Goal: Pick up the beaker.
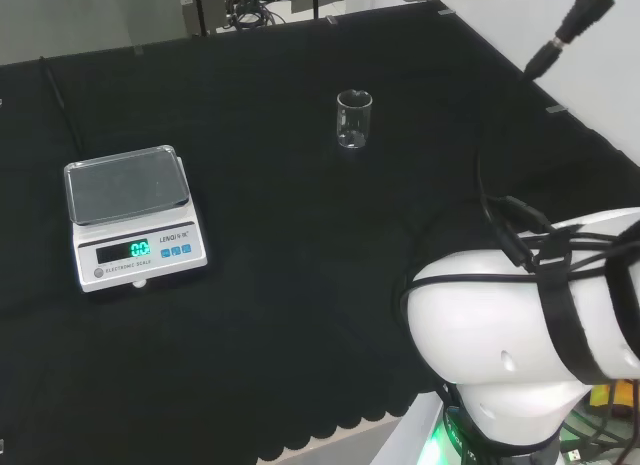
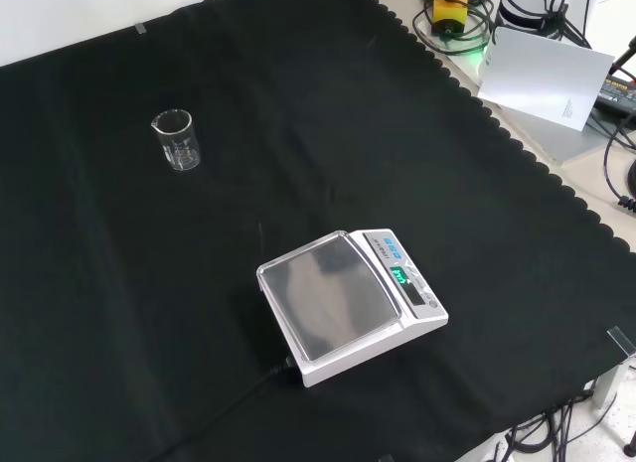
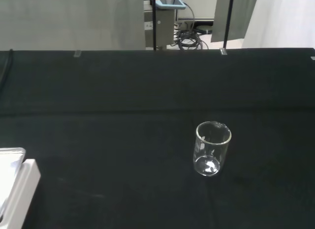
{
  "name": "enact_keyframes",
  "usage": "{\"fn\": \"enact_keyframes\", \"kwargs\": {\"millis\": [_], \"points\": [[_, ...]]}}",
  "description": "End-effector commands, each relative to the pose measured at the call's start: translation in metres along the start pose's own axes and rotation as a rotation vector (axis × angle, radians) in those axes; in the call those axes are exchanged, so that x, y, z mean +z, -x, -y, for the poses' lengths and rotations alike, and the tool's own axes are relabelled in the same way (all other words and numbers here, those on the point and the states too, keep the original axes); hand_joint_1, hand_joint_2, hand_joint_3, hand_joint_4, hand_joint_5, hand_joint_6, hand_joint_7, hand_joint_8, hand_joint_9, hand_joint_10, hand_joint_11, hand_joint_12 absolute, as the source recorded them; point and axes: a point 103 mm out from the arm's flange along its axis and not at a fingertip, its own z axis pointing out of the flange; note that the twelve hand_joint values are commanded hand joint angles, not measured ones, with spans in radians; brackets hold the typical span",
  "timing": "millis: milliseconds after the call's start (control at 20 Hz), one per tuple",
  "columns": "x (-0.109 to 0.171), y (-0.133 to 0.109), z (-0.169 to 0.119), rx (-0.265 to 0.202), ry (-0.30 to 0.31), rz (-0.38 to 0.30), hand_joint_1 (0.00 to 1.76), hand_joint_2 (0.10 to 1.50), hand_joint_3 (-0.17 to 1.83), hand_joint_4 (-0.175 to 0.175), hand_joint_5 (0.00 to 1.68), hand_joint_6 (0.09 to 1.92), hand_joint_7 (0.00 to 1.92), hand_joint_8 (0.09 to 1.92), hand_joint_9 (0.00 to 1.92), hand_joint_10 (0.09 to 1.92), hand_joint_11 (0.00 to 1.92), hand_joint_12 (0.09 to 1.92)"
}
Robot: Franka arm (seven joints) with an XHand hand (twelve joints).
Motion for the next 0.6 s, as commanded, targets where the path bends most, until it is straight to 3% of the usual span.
{"fn": "enact_keyframes", "kwargs": {"millis": [50, 600], "points": [[0.094, 0.041, -0.095, 0.059, -0.098, -0.008, 0.46, 0.67, 0.21, 0.022, 0.08, 0.09, 0.00, 0.58, 0.11, 0.81, 0.00, 1.34], [0.167, 0.078, -0.183, 0.098, -0.141, -0.068, 0.48, 0.68, 0.21, 0.020, 0.08, 0.09, 0.00, 0.56, 0.10, 0.81, 0.00, 1.33]]}}
